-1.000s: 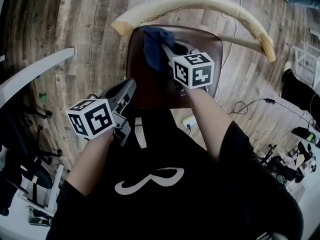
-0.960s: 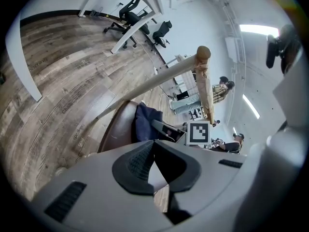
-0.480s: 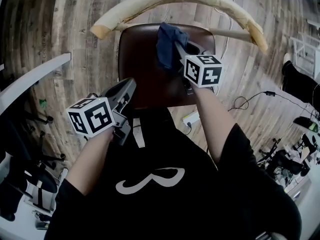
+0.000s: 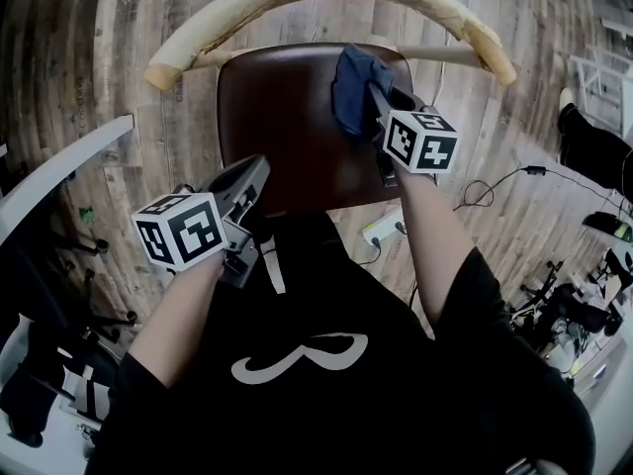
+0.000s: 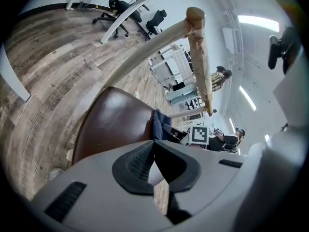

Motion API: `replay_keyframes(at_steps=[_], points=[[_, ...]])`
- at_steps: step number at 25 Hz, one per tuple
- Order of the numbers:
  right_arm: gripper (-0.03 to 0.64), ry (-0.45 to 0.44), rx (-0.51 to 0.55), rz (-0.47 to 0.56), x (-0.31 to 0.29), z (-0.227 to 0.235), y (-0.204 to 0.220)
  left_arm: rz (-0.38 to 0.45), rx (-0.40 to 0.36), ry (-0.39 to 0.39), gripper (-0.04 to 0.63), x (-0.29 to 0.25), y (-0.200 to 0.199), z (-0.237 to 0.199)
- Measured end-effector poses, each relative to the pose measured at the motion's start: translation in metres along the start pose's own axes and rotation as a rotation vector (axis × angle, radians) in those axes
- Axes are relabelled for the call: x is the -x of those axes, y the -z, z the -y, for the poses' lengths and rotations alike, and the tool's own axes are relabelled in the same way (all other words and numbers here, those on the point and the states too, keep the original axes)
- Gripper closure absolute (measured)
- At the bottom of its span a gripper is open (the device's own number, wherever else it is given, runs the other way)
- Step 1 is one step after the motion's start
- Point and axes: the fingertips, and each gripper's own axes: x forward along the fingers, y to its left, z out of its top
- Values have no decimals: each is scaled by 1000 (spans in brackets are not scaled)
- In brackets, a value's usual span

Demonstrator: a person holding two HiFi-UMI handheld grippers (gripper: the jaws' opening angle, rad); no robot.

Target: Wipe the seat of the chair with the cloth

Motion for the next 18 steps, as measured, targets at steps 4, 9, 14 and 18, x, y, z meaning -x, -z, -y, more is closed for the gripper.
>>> replay_keyframes(at_steps=[4,9,14,18], points=[[565,50,-23,10,10,27,3,-20,-8,6,581,-8,2,3],[565,108,-45,7,22,57,7,-38,-22,10,581,-13,5,7],[565,147,-60,-10,30,76,14,-37,-18,14,581,-15,5,7],[565,155,-63,-9,30,77,15,-37,-15,16,581,-17,9,4]])
